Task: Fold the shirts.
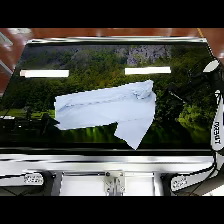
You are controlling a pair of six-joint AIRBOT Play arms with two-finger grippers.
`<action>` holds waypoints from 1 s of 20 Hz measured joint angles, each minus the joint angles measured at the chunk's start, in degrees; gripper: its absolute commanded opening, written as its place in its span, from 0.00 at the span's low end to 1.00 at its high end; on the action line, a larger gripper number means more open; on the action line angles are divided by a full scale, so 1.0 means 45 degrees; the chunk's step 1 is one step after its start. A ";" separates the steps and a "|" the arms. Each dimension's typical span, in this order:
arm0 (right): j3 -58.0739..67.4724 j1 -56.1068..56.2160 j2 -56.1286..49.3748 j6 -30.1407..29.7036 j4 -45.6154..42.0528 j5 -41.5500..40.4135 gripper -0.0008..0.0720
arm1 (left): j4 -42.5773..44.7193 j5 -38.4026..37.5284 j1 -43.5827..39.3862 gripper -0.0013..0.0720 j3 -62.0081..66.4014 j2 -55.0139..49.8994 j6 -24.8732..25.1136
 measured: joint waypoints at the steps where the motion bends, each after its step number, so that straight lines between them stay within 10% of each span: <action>1: -0.0044 0.0000 0.0005 0.0000 -0.0267 0.0034 0.93 | -0.0024 0.0102 -0.0126 0.07 -0.0015 -0.0019 -0.0005; 16: -0.4697 0.0811 -0.0894 -0.0180 0.1093 -0.3113 0.88 | -0.0325 -0.0981 -0.0029 0.07 0.0155 0.2195 0.1622; 19: -0.4867 0.1321 -0.1190 -0.0253 0.1477 -0.3823 0.13 | -0.0330 -0.1093 -0.0029 0.07 0.0204 0.2511 0.1681; 20: -0.4847 0.1423 -0.1180 -0.0262 0.1438 -0.4017 0.11 | -0.0330 -0.1151 -0.0024 0.07 0.0296 0.2569 0.1705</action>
